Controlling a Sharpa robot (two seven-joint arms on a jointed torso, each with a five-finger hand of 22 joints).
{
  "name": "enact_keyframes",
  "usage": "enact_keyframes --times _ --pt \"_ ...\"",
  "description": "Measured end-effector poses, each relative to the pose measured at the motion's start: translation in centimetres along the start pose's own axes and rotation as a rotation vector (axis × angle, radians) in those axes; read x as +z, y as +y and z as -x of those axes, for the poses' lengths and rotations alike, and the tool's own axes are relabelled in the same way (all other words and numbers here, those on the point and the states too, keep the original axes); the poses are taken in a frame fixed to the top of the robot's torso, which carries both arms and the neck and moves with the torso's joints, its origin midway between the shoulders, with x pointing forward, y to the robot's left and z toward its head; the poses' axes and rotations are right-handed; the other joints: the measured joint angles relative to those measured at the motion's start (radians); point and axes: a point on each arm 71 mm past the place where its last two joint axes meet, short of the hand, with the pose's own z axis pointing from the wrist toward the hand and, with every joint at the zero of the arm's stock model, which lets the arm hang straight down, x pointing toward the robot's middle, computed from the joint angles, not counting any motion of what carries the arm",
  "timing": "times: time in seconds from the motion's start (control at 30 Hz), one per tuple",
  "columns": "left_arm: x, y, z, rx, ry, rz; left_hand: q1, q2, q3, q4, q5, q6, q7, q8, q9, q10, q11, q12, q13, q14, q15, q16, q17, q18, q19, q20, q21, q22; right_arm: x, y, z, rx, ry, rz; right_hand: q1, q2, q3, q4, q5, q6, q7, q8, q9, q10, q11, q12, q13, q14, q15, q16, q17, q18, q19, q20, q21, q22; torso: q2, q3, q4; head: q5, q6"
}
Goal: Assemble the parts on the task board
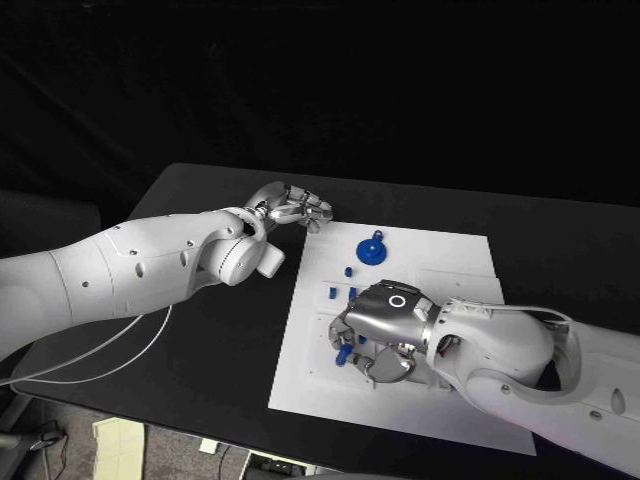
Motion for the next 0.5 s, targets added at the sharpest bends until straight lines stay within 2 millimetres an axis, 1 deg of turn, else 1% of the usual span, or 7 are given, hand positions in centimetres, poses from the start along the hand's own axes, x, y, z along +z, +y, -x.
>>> enact_keyframes --times 0.13,0.5 --pt "0.0 0.0 0.0 0.0 0.0 0.0 0.0 0.0 0.0 0.0 0.0 0.0 0.0 0.0 0.0 0.0 0.0 0.0 0.0 0.0 0.0 0.0 0.001 0.0 0.0 0.0 0.0 0.0 0.05 -0.07 -0.04 0.0 0.002 -0.002 0.0 0.0 0.0 0.0 0.0 0.003 -0.003 0.0 0.0 0.0 0.0 0.0 0.0 0.0 0.0 0.0 0.0 0.0 0.0 0.0 0.0 0.0 0.0 0.0003 0.0001 0.0 0.0" --pt "-0.01 0.0 -0.01 0.0 0.0 0.0 0.0 0.0 0.0 0.0 0.0 0.0 0.0 0.0 -0.001 0.0 0.0 0.0 0.0 0.0 0.0 0.0 0.002 0.0 0.0 0.0 0.0 0.001 0.23 -0.06 -0.04 -0.003 0.01 -0.001 0.0 0.0 0.0 0.0 -0.003 0.003 -0.003 -0.002 0.001 0.0 0.0 0.0 0.001 0.0 0.001 0.004 0.001 0.0 0.0 0.0 0.004 0.0 0.0 0.0 0.0001 0.0 -0.002"
